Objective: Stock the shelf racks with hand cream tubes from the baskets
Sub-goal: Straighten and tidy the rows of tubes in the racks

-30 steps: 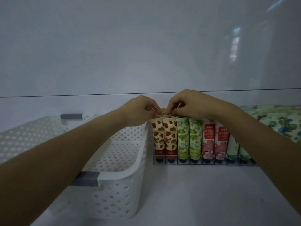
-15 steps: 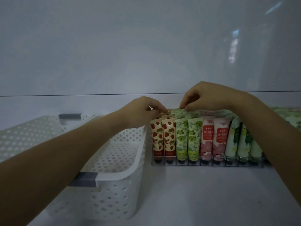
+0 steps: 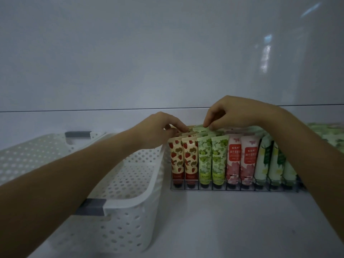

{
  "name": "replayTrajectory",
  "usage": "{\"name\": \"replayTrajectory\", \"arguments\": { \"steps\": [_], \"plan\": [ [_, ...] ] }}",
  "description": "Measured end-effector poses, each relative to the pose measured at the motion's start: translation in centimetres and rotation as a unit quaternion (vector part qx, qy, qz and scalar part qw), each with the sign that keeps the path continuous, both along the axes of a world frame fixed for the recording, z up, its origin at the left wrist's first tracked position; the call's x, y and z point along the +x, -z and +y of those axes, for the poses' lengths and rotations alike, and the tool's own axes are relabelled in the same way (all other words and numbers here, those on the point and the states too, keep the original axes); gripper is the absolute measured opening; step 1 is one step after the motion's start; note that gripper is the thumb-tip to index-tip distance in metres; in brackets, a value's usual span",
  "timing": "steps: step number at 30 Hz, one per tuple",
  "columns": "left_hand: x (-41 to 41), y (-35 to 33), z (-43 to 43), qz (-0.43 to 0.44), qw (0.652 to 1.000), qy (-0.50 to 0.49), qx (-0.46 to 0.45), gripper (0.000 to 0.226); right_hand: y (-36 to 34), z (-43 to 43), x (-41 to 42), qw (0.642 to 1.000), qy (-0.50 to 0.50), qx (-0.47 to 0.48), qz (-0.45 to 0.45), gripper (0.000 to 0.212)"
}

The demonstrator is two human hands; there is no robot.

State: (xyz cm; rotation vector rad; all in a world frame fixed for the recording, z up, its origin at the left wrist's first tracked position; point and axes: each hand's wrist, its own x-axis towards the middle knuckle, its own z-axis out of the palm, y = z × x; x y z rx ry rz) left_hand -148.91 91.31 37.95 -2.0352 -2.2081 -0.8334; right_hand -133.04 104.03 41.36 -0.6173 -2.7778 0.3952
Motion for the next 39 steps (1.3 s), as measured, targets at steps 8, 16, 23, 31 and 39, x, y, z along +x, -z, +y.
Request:
{"name": "replayTrajectory", "arguments": {
  "steps": [8, 16, 23, 31, 39],
  "plan": [
    [-0.1, 0.0, 0.1, -0.002, 1.0, 0.003, 0.007, 0.03, -0.2, 0.0, 0.4, 0.999, 0.016, -0.006, -0.052, 0.015],
    [-0.2, -0.5, 0.2, 0.003, 1.0, -0.005, 0.017, 0.028, -0.2, 0.3, 0.4, 0.999, 0.005, -0.002, -0.038, 0.014],
    [-0.4, -4.2, 1.6, 0.132, 0.986, -0.078, -0.072, 0.029, -0.7, 0.8, 0.9, 0.996, -0.015, 0.027, 0.081, 0.016],
    [-1.2, -2.5, 3.4, 0.137, 0.982, -0.064, -0.112, 0.026, -0.6, -0.3, -0.3, 0.986, -0.03, 0.101, 0.127, 0.011],
    [-1.9, -1.9, 3.0, 0.067, 0.995, -0.024, -0.071, 0.025, -1.7, -0.7, -4.8, 0.998, 0.002, 0.045, -0.053, 0.009]
  ]
}}
